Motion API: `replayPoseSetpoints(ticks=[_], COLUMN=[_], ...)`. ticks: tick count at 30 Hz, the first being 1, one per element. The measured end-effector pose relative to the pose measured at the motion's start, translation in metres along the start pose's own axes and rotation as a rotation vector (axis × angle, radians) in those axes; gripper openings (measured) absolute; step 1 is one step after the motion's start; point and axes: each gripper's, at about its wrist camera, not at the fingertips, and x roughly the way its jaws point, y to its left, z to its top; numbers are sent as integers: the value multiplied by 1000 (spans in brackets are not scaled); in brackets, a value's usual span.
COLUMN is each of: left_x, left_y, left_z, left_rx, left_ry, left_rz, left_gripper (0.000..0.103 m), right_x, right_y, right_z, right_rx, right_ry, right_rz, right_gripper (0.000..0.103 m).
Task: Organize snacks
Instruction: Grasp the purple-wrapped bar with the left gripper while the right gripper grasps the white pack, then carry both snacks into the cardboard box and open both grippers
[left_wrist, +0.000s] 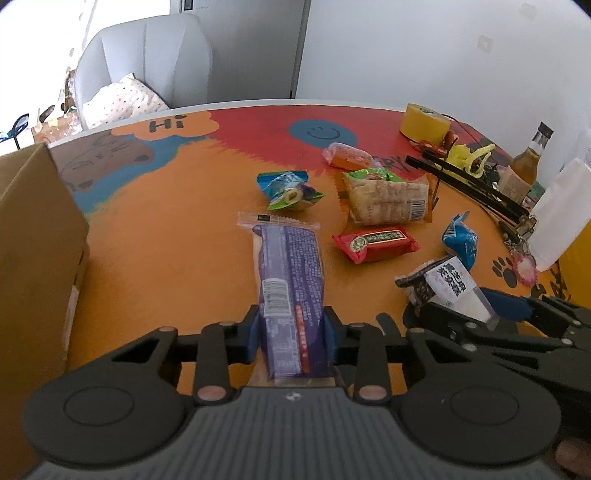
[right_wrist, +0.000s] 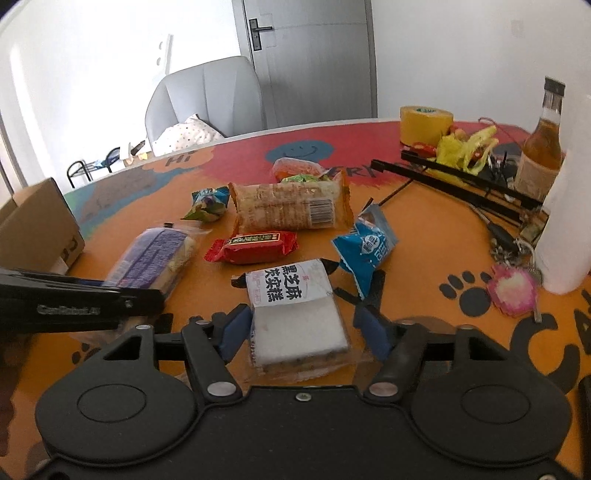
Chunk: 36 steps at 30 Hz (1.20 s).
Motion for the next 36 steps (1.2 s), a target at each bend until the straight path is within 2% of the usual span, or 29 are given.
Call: replayPoseSetpoints(ticks=[6,15,24,36], left_x=[-9,-27,-53,-99], left_y=[7,11,14,32], left_z=[-3,-2,3,10], left_rx=[-13,-15,-15,-37], left_ry=[-9,-44,-102,-199], left_rz=[-3,-6,-4,12], left_gripper=[31,31,31,31], right_x=[-8,-26,-47,-61], right_y=[-2,5,16,52], right_z=[-1,5,16,33], right_rx=[33,36,19,-35], right_ry=[-1,-56,-121,-180], right_rz=[17,26,50,135], right_gripper=[46,46,46,46])
